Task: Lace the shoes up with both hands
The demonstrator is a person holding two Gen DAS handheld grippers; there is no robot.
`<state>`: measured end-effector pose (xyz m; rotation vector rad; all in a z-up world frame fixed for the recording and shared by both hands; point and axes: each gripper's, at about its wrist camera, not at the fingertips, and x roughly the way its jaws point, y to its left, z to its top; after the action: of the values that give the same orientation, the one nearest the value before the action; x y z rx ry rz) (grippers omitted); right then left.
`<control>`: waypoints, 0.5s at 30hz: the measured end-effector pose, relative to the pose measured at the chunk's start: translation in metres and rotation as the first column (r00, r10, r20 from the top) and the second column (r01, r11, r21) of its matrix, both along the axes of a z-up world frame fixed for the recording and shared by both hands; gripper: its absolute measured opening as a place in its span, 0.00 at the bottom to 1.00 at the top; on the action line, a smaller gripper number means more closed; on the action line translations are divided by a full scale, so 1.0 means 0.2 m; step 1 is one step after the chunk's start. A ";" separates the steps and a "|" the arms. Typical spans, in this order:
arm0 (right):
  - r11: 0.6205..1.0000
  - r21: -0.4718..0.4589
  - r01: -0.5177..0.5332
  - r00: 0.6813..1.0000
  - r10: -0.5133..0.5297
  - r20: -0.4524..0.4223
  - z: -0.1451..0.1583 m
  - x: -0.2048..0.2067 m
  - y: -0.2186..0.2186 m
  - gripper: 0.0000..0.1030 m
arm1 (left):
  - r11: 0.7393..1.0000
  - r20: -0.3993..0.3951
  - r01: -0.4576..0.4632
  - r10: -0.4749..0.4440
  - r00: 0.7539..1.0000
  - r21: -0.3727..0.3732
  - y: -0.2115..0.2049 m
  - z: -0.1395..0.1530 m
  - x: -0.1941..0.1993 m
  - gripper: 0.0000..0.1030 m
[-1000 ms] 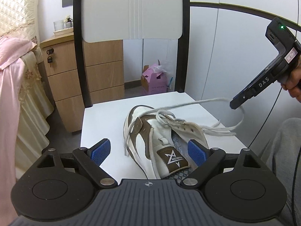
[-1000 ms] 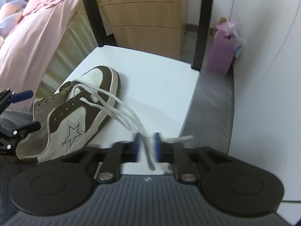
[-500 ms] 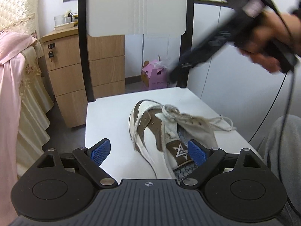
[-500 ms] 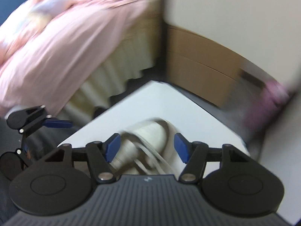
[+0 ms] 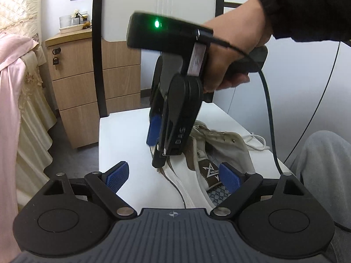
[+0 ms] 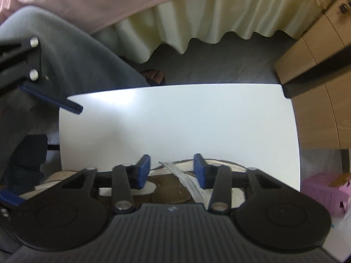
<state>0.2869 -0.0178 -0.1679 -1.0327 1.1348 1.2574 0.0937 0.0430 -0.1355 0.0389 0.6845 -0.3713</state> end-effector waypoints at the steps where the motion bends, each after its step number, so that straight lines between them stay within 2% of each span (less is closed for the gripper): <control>1: 1.000 -0.007 -0.005 1.000 0.006 0.019 0.00 -0.01 0.00 0.12 | 1.000 -0.002 -0.002 0.002 1.000 0.000 0.00 0.00 0.00 0.88; 2: 1.000 -0.012 -0.004 1.000 0.004 0.016 0.00 -0.01 0.00 0.02 | 1.000 -0.005 -0.003 0.003 1.000 0.000 0.00 0.00 0.01 0.88; 6: 0.993 0.098 0.070 0.997 -0.074 0.035 0.13 0.01 -0.08 0.02 | 1.000 0.004 -0.017 0.017 1.000 -0.005 0.00 0.00 0.01 0.88; 9: 0.962 0.223 0.160 0.985 -0.171 0.029 0.29 -0.01 -0.21 0.02 | 0.998 0.022 -0.041 0.042 0.999 -0.039 0.02 0.03 0.01 0.88; 11: 0.925 0.305 0.227 0.971 -0.239 0.005 0.39 -0.02 -0.31 0.02 | 0.994 0.027 -0.058 0.061 0.998 -0.096 0.05 0.04 0.02 0.88; 13: 0.883 0.376 0.280 0.955 -0.295 -0.017 0.47 -0.07 -0.43 0.02 | 0.980 0.025 -0.074 0.080 0.996 -0.184 0.10 0.07 0.02 0.87; 15: 0.841 0.442 0.314 0.941 -0.336 -0.030 0.55 -0.12 -0.53 0.02 | 0.947 0.006 -0.082 0.088 0.996 -0.310 0.17 0.08 0.04 0.86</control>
<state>0.2635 -0.1242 -0.0575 -0.4985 0.8825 1.1338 0.1008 0.0768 -0.1194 -0.2844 0.6002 -0.3910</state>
